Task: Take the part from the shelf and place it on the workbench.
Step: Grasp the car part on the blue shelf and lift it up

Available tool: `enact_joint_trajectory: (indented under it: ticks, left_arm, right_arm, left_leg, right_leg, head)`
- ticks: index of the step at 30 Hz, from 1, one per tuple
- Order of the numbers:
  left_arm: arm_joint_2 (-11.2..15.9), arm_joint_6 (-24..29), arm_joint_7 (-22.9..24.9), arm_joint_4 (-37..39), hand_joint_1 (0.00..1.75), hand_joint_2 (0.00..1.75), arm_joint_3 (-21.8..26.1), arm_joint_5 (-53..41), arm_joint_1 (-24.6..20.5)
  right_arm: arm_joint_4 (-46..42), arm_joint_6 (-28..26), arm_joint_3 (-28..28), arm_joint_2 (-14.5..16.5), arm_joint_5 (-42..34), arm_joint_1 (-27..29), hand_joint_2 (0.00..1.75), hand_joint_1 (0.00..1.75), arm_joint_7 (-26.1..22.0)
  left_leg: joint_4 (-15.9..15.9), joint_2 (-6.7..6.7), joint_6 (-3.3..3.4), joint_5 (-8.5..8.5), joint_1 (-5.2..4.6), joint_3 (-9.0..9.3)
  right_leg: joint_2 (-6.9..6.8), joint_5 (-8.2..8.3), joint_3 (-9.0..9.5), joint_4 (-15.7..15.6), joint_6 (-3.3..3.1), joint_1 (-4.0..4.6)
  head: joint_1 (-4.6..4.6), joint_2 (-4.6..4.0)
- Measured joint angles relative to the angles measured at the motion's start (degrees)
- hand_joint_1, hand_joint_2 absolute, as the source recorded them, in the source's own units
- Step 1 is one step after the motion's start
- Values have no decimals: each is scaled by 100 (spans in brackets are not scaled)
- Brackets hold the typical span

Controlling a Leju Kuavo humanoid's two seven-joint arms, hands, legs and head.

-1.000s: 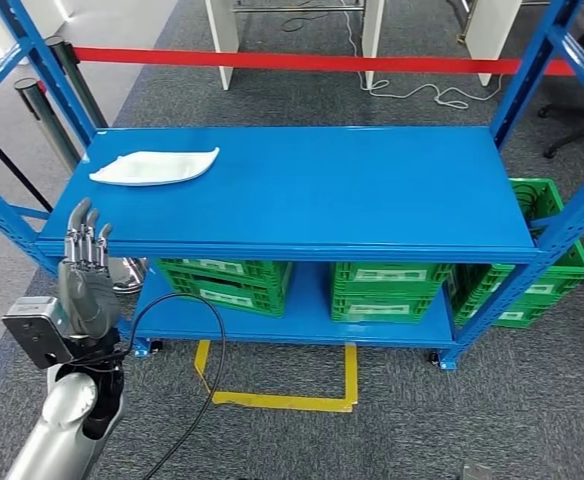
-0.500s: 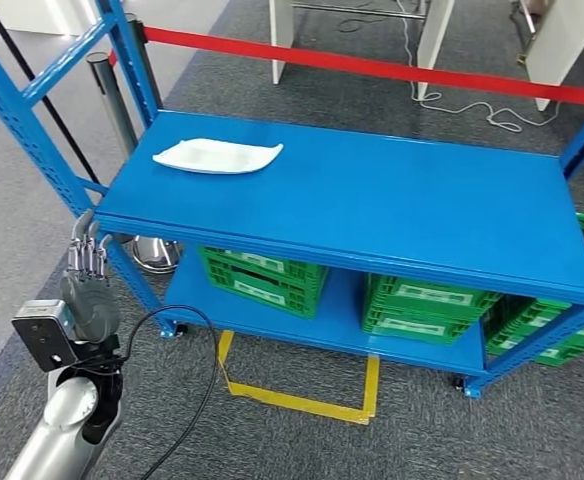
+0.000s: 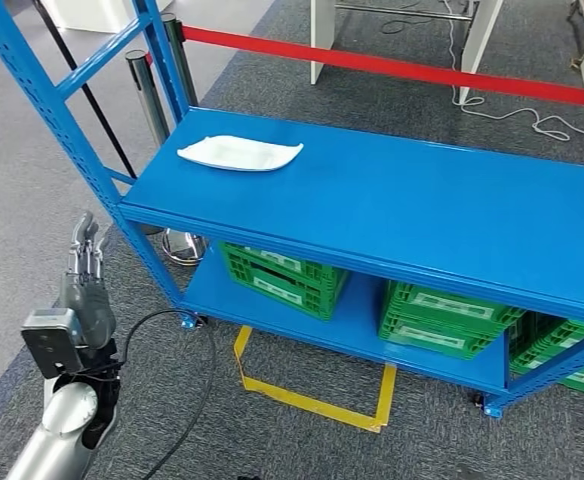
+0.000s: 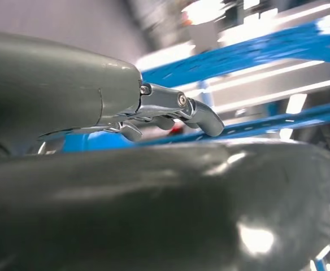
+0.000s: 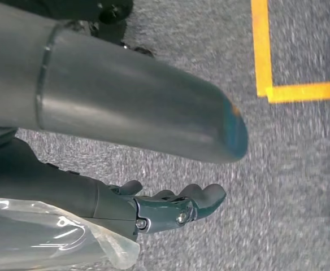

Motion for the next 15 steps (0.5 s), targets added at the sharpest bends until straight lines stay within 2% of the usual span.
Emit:
enact_joint_trajectory:
  ticks: [2, 3, 6, 8, 9, 11, 12, 13, 14, 15]
  left_arm:
    - [123, 196, -3, 1, 0, 0, -73, -538, -113]
    - [181, 252, -4, 2, 0, 0, -112, -724, -186]
    - [332, 324, 5, 2, 0, 0, -246, -1095, -374]
    - [390, 345, 11, 2, 0, 0, -331, -1215, -484]
    - [402, 355, 20, 2, 0, 0, -366, -1230, -533]
    - [411, 373, 43, 3, 0, 0, -427, -1230, -582]
    - [415, 378, 63, 4, 0, 0, -452, -1227, -580]
    - [419, 383, 76, 7, 0, 0, -474, -1221, -571]
    - [424, 389, 88, 9, 0, 0, -494, -1212, -562]
    - [430, 394, 91, 10, 0, 0, -510, -1192, -556]
  right_arm:
    - [48, 51, 37, -1, 66, -25, 0, 0, -9]
    - [69, 69, 58, -4, 87, -37, 0, 0, -16]
    - [120, 115, 124, -13, 115, -66, 0, 0, -43]
    - [139, 128, 154, -20, 116, -83, 0, 0, -58]
    - [149, 129, 165, -25, 115, -90, 0, 0, -62]
    - [178, 132, 179, -34, 109, -84, 0, 0, -62]
    - [196, 136, 184, -39, 106, -72, 0, 0, -55]
    - [216, 142, 186, -44, 104, -57, 0, 0, -44]
    - [236, 149, 186, -49, 103, -46, 0, 0, -25]
    - [252, 158, 188, -55, 102, -38, 0, 0, -4]
  left_leg:
    - [-783, 10, 51, 308, -18, 385]
    - [-1011, 14, 77, 355, -31, 487]
    - [-1157, 17, 152, 334, -48, 521]
    - [-1222, 22, 215, 356, -24, 561]
    - [-1251, 25, 244, 365, -11, 580]
    - [-1256, 28, 286, 351, -16, 587]
    - [-1255, 28, 298, 342, -20, 590]
    - [-1253, 25, 306, 328, -24, 598]
    - [-1251, 19, 304, 314, -25, 613]
    - [-1247, 13, 293, 293, -24, 637]
  right_leg:
    - [-14, -10, 9, 3, 25, 10]
    - [-20, -9, -3, 6, 48, 17]
    - [-28, -3, -31, -15, 144, 23]
    - [-16, -105, -97, 110, 196, 22]
    - [-8, -231, -215, 342, 211, 23]
    - [1, -541, -606, 1094, 225, 24]
    - [1, -632, -797, 1428, 232, 23]
    - [1, -615, -911, 1585, 238, 23]
    - [1, -481, -913, 1508, 239, 23]
    - [1, -265, -804, 1217, 235, 20]
  head:
    - [-1, -1]
    - [0, -1]
    - [3, 0]
    - [12, -1]
    - [20, 0]
    - [31, -1]
    - [32, -1]
    - [32, 0]
    - [34, 0]
    - [33, 0]
